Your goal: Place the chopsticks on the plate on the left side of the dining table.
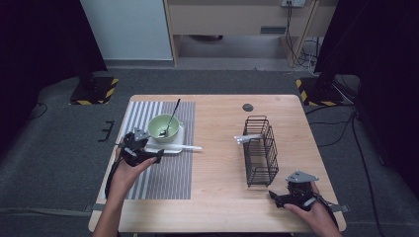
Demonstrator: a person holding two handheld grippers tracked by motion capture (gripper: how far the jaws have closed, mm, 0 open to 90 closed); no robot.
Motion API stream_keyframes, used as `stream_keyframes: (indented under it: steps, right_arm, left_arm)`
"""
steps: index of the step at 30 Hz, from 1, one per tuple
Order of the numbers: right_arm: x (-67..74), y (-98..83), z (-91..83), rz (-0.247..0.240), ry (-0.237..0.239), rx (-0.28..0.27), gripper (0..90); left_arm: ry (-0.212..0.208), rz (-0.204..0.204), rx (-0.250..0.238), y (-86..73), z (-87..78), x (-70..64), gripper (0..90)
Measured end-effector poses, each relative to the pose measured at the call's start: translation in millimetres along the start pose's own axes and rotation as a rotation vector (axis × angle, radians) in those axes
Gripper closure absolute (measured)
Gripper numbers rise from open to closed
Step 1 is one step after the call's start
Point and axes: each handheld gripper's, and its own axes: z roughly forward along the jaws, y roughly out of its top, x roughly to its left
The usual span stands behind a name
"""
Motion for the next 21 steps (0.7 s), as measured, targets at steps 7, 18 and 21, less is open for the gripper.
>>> stream_keyframes:
  steps: [7, 18, 21]
  right_arm:
    - [-0.7, -0.1, -0.2, -0.003, 0.001, 0.002, 0.3]
    - [-1.3, -0.4, -0.7, 0.0, 0.002, 0.004, 0.3]
    - [-1.5, -0.5, -0.8, 0.002, 0.001, 0.003, 0.3]
  left_arm:
    - [-0.029, 0.063, 0.004, 9.3, 1.0, -22.4, 6.2]
    - [-0.079, 0.171, 0.025, 17.7, 13.1, -63.3, 6.2]
    - [-0.085, 0.186, 0.029, 18.6, 14.6, -70.9, 6.2]
